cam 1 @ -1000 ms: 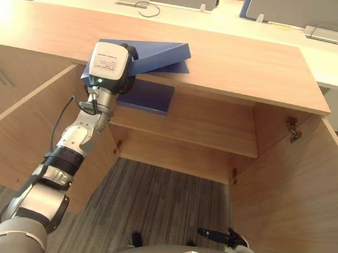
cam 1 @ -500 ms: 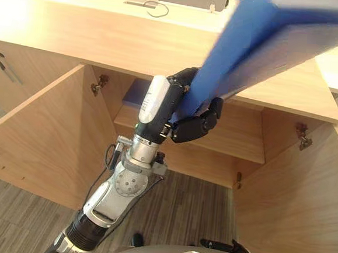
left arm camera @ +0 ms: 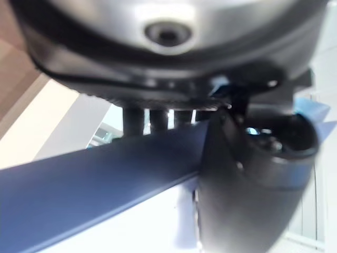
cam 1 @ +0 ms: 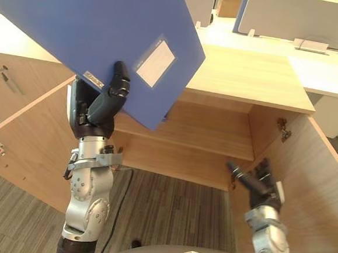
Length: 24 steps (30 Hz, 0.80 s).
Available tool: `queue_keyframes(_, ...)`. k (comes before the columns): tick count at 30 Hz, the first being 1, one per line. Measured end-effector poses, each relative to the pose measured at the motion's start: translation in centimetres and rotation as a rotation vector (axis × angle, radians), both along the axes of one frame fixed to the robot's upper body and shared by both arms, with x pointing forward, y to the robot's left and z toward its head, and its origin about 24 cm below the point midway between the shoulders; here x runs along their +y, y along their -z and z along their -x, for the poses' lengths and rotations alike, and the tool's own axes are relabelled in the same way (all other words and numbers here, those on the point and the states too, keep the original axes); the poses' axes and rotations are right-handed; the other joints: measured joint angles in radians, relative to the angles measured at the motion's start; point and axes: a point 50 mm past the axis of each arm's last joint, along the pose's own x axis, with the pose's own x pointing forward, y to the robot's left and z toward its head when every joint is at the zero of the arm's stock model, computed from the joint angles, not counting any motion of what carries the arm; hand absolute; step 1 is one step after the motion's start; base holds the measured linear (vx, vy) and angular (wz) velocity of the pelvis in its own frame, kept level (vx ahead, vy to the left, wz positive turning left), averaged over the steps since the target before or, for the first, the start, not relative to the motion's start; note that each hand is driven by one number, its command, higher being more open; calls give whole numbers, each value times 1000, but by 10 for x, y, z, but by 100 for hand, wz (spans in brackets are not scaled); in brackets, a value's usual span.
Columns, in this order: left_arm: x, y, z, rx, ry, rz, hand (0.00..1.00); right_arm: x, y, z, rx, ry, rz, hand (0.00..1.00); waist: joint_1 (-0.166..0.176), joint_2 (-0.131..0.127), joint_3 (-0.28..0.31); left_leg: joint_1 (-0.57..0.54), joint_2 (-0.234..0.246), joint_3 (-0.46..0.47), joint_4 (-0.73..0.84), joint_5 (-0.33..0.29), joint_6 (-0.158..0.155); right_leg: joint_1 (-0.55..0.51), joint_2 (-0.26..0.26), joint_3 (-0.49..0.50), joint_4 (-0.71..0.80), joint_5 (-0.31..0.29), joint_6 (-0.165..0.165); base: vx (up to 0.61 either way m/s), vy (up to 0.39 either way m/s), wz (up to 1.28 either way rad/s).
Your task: Walk over to the cabinet, pick up the folder, carry it to the office cabinet, place the folder inside the office cabinet, then close the office cabinet door
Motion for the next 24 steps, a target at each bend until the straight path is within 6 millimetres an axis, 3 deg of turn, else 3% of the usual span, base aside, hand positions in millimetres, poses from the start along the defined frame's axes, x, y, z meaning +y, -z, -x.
queue_keyframes(5, 16, 6, -2, -6, 44, 93, 0, -30, -63, -16, -383, 118, -17, 100, -12, -8, -6, 0, -3, 30, 1, -5, 3, -10, -2, 35, -14, 29, 7, 43, 23, -23)
queue_keyframes(8, 19, 20, -10, 37, 100, 125, 0, -38, -104, -32, -568, 44, 36, 100, -25, -1, -11, 4, -9, 38, 1, -4, 5, -10, -2, 43, -14, 36, 10, 44, 14, -10)
queue_keyframes(12, 13, 37, -26, 98, 184, 146, 0, -33, -150, -56, -737, -121, 135, 100, -25, 8, -17, 4, -9, 37, 1, -4, 5, -7, -1, 43, -11, 38, 13, 8, 0, 0)
queue_keyframes(15, 6, 42, -36, 128, 258, 115, 0, -18, -184, -81, -806, -299, 257, 100, -22, 10, -18, 7, -10, 35, 0, -1, 7, -8, -1, 43, -4, 38, 13, 0, 0, 0)
queue_keyframes(19, 1, 38, -48, 111, 330, 47, 0, -2, -199, -113, -781, -483, 340, 100, -16, 10, -18, 8, -13, 29, 0, 4, 12, -11, -4, 41, 5, 37, 14, -42, 19, 4)
queue_keyframes(24, -8, 33, -60, 93, 437, -53, 0, 24, -185, -141, -615, -741, 389, 100, 5, 11, -19, 1, -10, 15, 0, 11, 15, -10, -6, 33, 2, 37, 13, -33, 11, 8)
